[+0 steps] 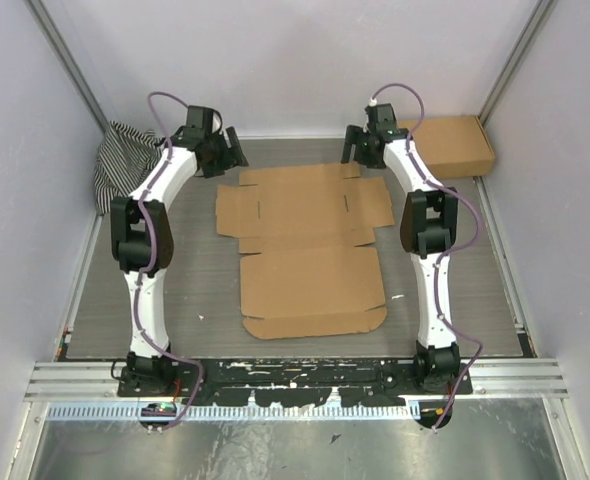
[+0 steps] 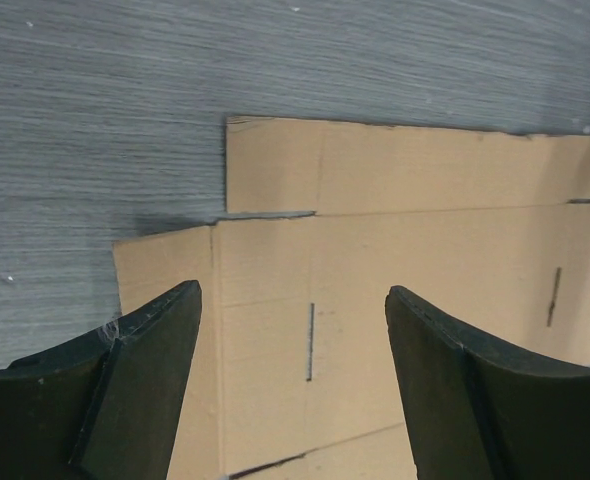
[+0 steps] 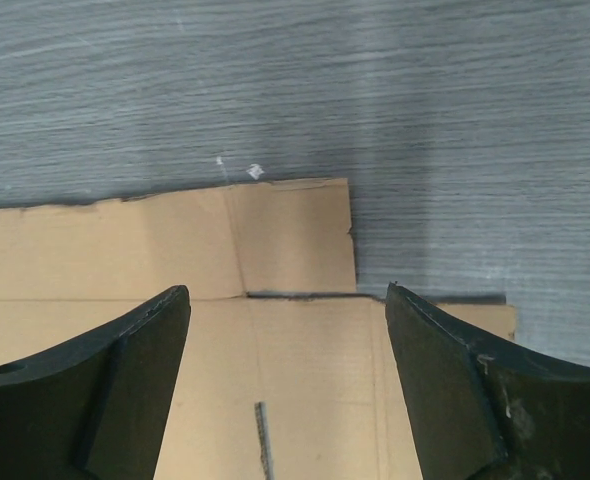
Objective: Fold the paper box
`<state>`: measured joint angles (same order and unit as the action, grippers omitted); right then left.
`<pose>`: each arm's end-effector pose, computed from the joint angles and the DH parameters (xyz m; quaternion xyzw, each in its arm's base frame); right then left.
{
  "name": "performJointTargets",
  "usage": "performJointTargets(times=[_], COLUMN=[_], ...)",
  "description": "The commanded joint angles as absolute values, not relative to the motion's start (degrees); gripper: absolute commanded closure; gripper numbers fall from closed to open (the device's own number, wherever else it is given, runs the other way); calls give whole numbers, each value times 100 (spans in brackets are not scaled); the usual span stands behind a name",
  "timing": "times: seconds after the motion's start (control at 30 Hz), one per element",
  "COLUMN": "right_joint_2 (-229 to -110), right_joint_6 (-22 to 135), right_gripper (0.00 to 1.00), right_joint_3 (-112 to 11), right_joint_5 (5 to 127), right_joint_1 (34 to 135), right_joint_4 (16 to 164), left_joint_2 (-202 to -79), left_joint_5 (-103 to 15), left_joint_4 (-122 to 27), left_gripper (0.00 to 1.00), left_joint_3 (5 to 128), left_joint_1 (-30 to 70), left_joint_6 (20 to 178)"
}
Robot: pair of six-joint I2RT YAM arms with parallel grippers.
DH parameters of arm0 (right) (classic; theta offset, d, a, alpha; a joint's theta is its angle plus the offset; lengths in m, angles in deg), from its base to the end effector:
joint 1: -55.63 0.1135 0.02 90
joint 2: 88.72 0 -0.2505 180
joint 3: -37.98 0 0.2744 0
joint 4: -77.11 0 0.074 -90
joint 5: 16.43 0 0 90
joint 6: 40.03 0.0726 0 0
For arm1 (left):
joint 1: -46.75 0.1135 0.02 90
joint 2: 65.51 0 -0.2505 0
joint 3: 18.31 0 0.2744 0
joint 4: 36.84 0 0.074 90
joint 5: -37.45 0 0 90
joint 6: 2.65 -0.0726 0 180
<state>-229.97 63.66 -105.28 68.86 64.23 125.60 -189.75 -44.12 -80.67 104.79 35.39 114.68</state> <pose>0.5828 0.0942 0.1738 0.0260 0.9277 0.1090 0.3560 0.5258 -0.1165 0.2121 -0.1001 0.9163 -0.1906 0.3378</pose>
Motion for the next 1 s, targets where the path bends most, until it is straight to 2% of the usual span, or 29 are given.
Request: performJointTargets(times=[0.0,0.4,0.53,0.8,0.97], right_joint_2=[-23156,-23315,-23355,-23349,-23322], right_joint_6=[6403,6352,6362,6325,6316], right_gripper=[16,14,15,19,28], right_joint_3=[-10654,-10401,-10361,-10243,-10152], right_joint_5=[6614,6372,6414,6358,6256], right_joint_1=[6349,6345,6345,6366,6403], right_joint_4=[12196,11808,11774,11744,11690], left_joint_2=[-19310,-19756,-20039,-20573,-20655], left_joint_5=[-4500,-4467,-4560,-4523,-4500], left_joint_4=[-8260,-8111,-8201,-8531,-8549], left_gripper=[19,20,21,21,21], left_joint_3=[10873,10991,11358,12037,12002], left_joint_1=[3572,3567,3568,3559,3559], left_joint_6=[11446,11491,11477,11477,11490])
